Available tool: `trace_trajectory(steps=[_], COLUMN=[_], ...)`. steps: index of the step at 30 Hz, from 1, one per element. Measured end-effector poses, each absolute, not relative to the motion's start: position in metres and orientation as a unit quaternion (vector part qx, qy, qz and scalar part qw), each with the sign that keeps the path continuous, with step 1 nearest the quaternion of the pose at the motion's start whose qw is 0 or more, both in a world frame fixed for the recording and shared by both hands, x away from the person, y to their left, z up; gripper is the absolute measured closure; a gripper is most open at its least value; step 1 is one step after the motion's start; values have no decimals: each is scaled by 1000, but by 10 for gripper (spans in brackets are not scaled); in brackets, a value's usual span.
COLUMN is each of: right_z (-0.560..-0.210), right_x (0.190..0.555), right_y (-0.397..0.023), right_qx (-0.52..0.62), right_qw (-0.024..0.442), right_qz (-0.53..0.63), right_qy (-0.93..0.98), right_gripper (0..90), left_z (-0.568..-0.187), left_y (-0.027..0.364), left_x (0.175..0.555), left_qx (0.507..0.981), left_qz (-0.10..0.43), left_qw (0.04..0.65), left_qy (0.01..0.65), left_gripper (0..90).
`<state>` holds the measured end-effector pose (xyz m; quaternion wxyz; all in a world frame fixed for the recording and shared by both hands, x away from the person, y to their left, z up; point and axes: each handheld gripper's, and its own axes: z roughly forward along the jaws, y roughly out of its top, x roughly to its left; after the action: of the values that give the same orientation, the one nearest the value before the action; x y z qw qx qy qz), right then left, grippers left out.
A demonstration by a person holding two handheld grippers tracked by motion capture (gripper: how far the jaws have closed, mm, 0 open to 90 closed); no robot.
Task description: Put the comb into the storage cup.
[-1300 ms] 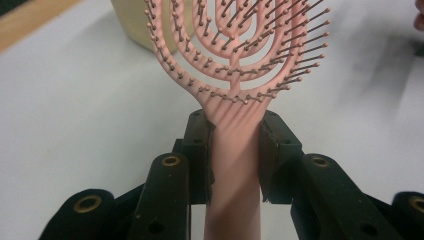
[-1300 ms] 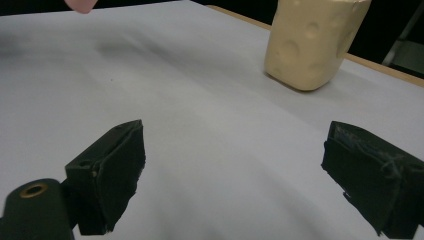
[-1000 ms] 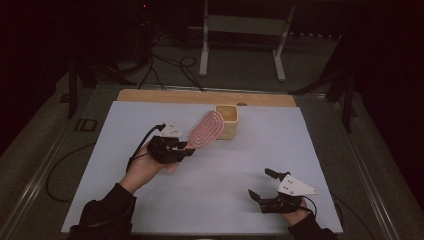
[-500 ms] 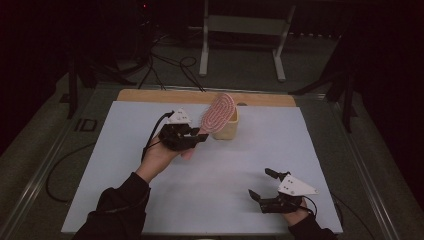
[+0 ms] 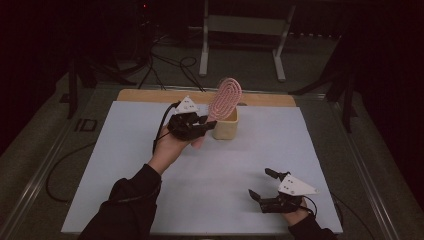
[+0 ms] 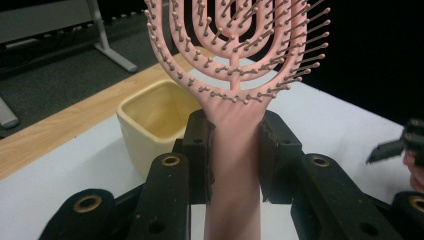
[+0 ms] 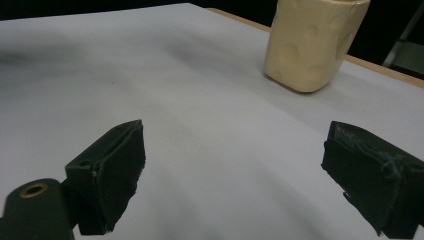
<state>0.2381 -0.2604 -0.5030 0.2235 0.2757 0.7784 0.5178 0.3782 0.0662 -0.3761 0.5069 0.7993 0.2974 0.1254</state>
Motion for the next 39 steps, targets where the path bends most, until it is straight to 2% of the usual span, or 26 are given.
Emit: trace_trajectory(steps=[7, 29, 39], right_z=[-503, -502, -502], right_x=[239, 238, 238], right_y=[-262, -264, -264], right_qx=[281, 280, 281], right_qw=[226, 224, 223], right_qz=[520, 524, 525], right_qy=[774, 773, 772], right_gripper=[100, 100, 99], left_z=[-374, -348, -349], left_y=[64, 43, 32], left_x=[387, 412, 424], left_qx=[786, 737, 724], left_qz=[112, 126, 133], left_qw=[527, 589, 605], left_qy=[303, 306, 302], left_gripper=[701, 701, 701])
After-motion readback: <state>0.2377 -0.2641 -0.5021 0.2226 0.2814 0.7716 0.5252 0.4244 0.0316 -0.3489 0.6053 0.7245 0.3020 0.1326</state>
